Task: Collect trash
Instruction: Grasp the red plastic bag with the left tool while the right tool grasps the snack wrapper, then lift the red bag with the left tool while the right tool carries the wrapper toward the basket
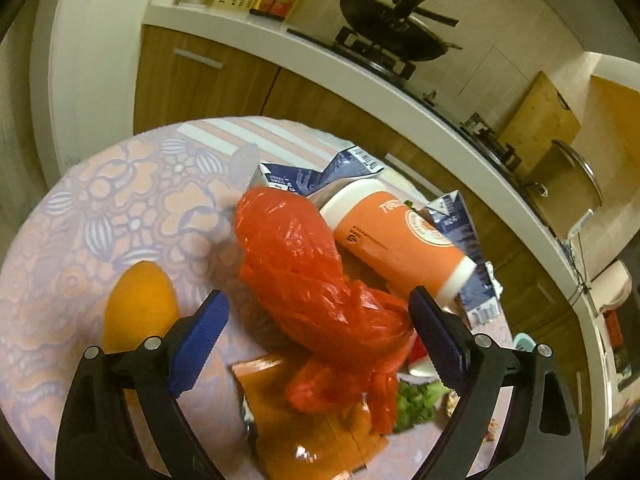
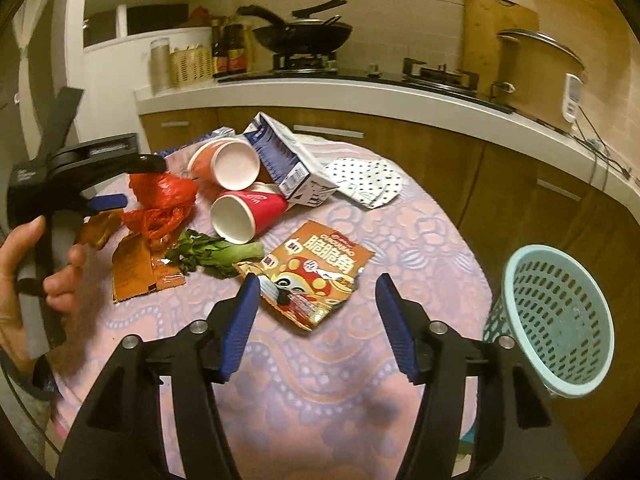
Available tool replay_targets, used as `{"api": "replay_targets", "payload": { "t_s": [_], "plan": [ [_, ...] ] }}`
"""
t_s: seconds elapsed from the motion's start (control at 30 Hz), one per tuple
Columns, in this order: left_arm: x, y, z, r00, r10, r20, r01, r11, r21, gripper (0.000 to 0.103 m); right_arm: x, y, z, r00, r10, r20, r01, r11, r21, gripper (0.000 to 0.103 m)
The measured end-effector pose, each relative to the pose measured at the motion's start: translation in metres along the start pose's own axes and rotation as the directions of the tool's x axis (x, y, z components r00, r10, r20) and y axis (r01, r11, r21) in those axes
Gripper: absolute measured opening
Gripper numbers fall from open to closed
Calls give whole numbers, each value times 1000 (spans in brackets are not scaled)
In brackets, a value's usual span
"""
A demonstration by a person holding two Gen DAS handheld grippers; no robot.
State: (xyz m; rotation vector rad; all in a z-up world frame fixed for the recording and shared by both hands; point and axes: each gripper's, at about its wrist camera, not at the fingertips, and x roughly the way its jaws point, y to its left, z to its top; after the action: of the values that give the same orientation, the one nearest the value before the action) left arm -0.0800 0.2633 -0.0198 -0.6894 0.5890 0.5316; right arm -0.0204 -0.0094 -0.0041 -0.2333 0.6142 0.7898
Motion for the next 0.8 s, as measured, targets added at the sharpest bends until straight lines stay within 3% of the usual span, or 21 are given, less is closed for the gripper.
{"api": "replay_targets", "payload": {
  "t_s": [0.37, 0.43, 0.67, 0.73, 0.8],
  "plan": [
    [4, -11, -1, 999, -19, 33, 16, 997, 78, 51, 29, 16, -5, 995, 42, -88, -48, 997, -62, 69],
    [1, -9, -1, 999, -40, 35, 37, 996, 77, 39, 33, 21, -4, 994, 37, -100, -46, 995, -89, 69],
    [-20, -17, -1, 993, -99, 67, 92, 990, 103, 35, 65, 25, 8, 984, -9, -178, -14, 991, -129, 69],
    [-25, -19, -1, 991, -113, 74, 105, 989, 107, 35, 71, 23, 11, 981, -1, -192, -22, 993, -118, 60],
    [-31, -21, -2, 989, -127, 79, 118, 987, 110, 35, 77, 21, 12, 978, 6, -211, -30, 994, -110, 39]
  ]
}}
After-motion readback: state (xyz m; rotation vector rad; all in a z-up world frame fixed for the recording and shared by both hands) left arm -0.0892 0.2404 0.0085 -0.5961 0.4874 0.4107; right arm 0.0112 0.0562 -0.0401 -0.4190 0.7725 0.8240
